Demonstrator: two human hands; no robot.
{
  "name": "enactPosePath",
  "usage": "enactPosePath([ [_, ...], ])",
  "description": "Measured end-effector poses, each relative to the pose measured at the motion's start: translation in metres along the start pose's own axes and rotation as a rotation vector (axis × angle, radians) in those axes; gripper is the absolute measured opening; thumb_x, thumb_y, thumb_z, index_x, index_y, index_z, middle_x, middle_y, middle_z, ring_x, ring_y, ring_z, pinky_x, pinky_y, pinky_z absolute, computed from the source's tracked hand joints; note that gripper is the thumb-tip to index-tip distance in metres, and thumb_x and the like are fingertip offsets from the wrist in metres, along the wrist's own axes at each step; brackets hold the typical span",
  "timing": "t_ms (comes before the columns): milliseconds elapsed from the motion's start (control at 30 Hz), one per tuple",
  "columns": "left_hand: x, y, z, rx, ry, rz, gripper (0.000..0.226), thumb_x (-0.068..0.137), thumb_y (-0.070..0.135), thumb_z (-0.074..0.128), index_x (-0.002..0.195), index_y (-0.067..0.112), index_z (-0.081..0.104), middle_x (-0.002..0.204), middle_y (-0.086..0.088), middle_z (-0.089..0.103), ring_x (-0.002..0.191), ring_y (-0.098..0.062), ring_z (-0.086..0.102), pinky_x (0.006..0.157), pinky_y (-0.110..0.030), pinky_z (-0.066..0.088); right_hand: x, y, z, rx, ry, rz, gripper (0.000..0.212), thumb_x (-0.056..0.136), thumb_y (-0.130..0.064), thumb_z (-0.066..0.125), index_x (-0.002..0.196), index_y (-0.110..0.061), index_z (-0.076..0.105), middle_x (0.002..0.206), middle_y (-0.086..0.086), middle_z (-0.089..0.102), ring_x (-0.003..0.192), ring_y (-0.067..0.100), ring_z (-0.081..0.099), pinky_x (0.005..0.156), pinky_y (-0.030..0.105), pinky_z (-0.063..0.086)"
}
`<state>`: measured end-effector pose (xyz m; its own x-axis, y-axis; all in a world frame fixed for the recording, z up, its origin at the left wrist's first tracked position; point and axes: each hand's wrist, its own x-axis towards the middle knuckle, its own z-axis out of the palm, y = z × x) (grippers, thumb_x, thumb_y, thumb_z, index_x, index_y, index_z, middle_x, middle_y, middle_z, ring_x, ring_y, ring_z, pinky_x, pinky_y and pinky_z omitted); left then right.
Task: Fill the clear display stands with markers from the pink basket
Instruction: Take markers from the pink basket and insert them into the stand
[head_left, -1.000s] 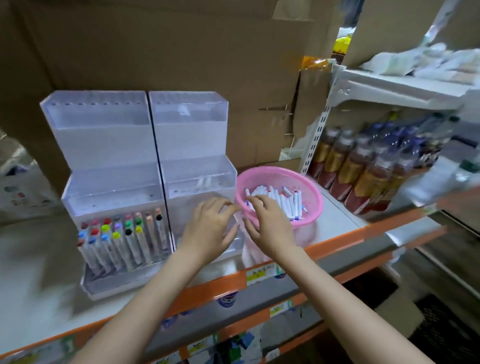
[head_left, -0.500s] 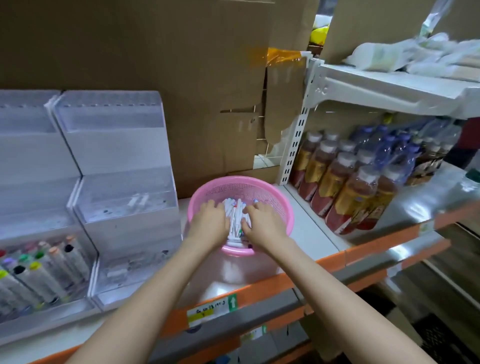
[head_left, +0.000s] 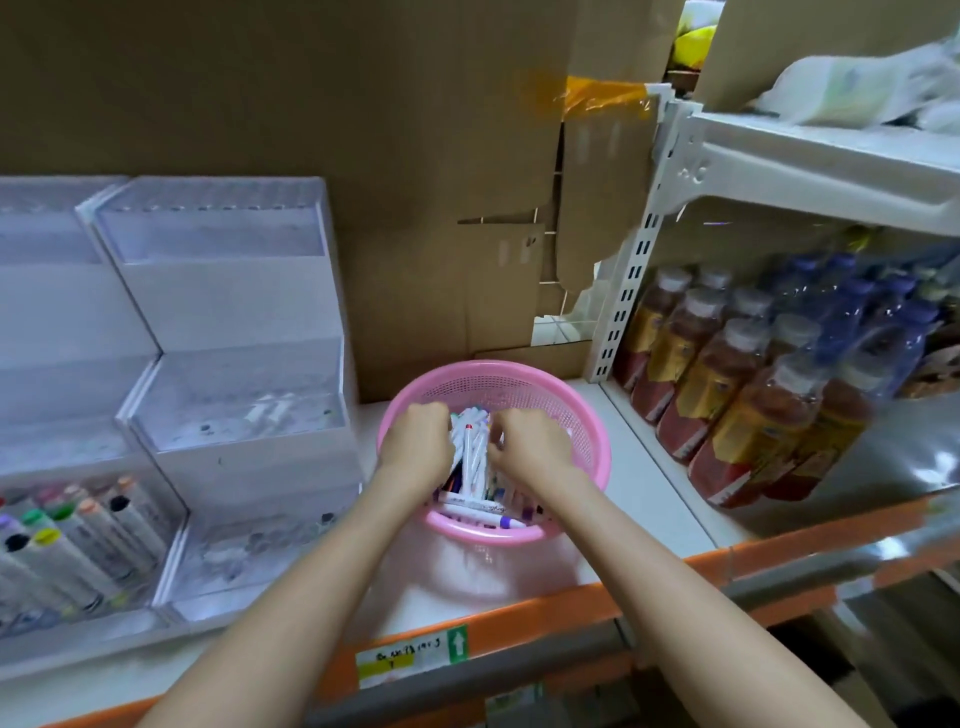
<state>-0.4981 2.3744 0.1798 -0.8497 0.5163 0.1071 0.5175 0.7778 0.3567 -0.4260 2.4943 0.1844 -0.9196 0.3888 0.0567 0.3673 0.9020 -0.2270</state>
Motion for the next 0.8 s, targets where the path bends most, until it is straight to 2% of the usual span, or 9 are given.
enactPosePath([
  [100, 0.004, -0.002, 0.003, -0.025, -0.018, 0.005, 0.019, 0.082, 0.004, 0.054, 0.098, 0.01, 0.062, 0.094, -0.008, 0.066, 0.087, -0.026, 0.06, 0.071, -0.036, 0.049, 0.006, 0.007, 0.001, 0.016, -0.04, 0.062, 0.006, 0.085, -0.016, 0.057, 0.082, -0.012, 0.06, 0.078, 0.005, 0.062, 0.075, 0.025, 0.059, 0.055, 0.031, 0.044],
  [200, 0.008, -0.004, 0.005, -0.104, -0.022, 0.011, 0.022, 0.078, 0.007, 0.059, 0.1, 0.011, 0.063, 0.09, -0.004, 0.066, 0.084, -0.022, 0.061, 0.071, -0.034, 0.05, 0.011, 0.01, 0.003, 0.02, -0.055, 0.092, 0.018, 0.087, -0.027, 0.058, 0.078, -0.013, 0.051, 0.076, 0.004, 0.058, 0.077, 0.025, 0.06, 0.055, 0.031, 0.042],
  [367, 0.008, -0.003, 0.005, -0.169, -0.016, 0.012, 0.026, 0.079, 0.006, 0.059, 0.104, 0.012, 0.063, 0.088, -0.002, 0.066, 0.08, -0.018, 0.061, 0.073, -0.036, 0.054, 0.019, 0.011, 0.005, -0.055, -0.084, 0.139, 0.028, 0.094, -0.041, 0.052, 0.087, -0.014, 0.051, 0.086, 0.004, 0.057, 0.083, 0.025, 0.057, 0.064, 0.032, 0.041],
  [500, 0.007, -0.005, 0.007, -0.185, -0.007, 0.018, 0.033, 0.078, 0.007, 0.058, 0.111, 0.013, 0.063, 0.094, -0.003, 0.068, 0.084, -0.019, 0.062, 0.072, -0.033, 0.053, 0.023, 0.011, 0.011, -0.168, -0.084, 0.162, 0.045, 0.094, -0.054, 0.046, 0.101, -0.012, 0.06, 0.097, 0.006, 0.062, 0.093, 0.026, 0.06, 0.074, 0.034, 0.045],
  [667, 0.006, -0.006, 0.007, -0.188, -0.001, 0.033, 0.035, 0.078, 0.008, 0.059, 0.112, 0.012, 0.063, 0.097, -0.006, 0.069, 0.086, -0.02, 0.062, 0.072, -0.03, 0.051, 0.023, 0.007, 0.013, -0.302, -0.106, 0.18, 0.054, 0.096, -0.057, 0.037, 0.114, -0.012, 0.061, 0.113, 0.012, 0.062, 0.106, 0.029, 0.056, 0.09, 0.038, 0.046],
  [800, 0.007, -0.006, 0.008, -0.196, 0.009, 0.036, 0.036, 0.079, 0.007, 0.059, 0.114, 0.012, 0.063, 0.1, -0.004, 0.069, 0.087, -0.018, 0.062, 0.073, -0.029, 0.052, 0.02, 0.01, 0.01, -0.176, -0.102, 0.143, 0.046, 0.096, -0.052, 0.043, 0.099, -0.01, 0.061, 0.102, 0.01, 0.062, 0.092, 0.026, 0.055, 0.071, 0.034, 0.042],
])
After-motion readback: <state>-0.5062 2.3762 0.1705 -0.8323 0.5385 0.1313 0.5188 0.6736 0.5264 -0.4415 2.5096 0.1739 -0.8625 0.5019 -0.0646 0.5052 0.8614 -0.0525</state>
